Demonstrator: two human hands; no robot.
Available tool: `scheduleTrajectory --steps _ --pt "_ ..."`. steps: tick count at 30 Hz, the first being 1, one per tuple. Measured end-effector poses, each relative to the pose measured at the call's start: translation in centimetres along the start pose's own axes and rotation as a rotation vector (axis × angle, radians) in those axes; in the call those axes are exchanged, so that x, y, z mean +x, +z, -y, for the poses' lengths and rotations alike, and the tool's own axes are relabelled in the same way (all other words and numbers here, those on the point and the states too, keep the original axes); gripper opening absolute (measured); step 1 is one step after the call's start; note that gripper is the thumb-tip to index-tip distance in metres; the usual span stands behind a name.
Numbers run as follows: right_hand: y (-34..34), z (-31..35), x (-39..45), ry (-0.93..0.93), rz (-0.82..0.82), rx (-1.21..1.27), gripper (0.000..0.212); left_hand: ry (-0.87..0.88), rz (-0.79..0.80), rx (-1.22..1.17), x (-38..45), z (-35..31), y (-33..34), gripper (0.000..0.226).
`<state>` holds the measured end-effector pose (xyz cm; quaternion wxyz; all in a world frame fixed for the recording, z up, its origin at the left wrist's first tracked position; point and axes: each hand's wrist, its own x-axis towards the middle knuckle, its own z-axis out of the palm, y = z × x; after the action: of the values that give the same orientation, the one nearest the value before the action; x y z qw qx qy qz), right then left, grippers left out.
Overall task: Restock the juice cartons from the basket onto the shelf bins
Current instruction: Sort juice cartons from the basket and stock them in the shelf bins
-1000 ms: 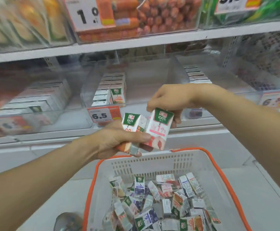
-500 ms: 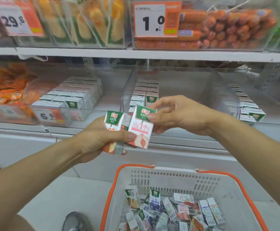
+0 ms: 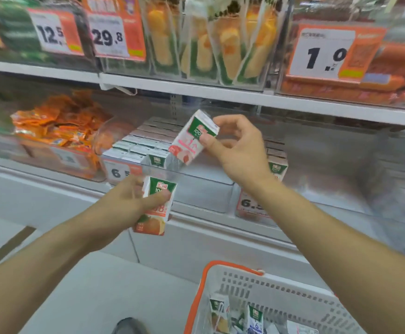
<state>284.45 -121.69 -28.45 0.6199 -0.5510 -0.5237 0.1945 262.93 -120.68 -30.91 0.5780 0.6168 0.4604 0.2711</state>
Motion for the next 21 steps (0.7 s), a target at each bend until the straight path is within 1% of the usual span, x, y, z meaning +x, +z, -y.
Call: scheduleTrajectory --steps 2,3,5,7,10,13,14,18,20,21 --pt "2.7 -1.0 1.3 -0.032 0.049 -0.094 0.034 -0.03 -0.02 -0.012 0.0 0.6 -0.9 0.052" --pt "3.9 -1.6 1.8 -0.036 0.077 -0.141 0.034 -0.036 -0.023 -0.023 0.0 0.8 -1.2 0.05" --pt "5.8 -2.8 2.6 -0.042 0.121 -0.203 0.027 -0.043 -0.031 -0.058 0.1 1.1 -1.7 0.042" --pt "7.1 -3.6 3.5 -0.033 0.128 -0.233 0.021 -0.041 -0.036 -0.09 0.2 1.1 -2.1 0.038" --pt "8.0 -3.8 4.7 -0.068 0.134 -0.324 0.021 -0.034 -0.037 -0.117 0.4 1.0 -2.2 0.034" --pt "8.2 -3.6 4.5 -0.121 0.18 -0.394 0.023 -0.025 -0.033 -0.111 0.7 0.8 -1.9 0.024" --pt "8.3 -3.6 4.2 -0.108 0.209 -0.393 0.024 -0.022 -0.031 -0.108 0.9 0.8 -1.8 0.025" --pt "9.7 -4.4 3.5 -0.042 0.312 -0.466 0.025 -0.04 -0.034 -0.127 1.6 1.1 -1.8 0.042" --pt "9.9 -4.4 3.4 -0.033 0.356 -0.533 0.021 -0.048 -0.037 -0.141 1.7 1.3 -1.8 0.041" --pt "9.8 -4.2 3.5 -0.031 0.411 -0.579 0.022 -0.049 -0.04 -0.15 1.7 1.3 -1.7 0.038"
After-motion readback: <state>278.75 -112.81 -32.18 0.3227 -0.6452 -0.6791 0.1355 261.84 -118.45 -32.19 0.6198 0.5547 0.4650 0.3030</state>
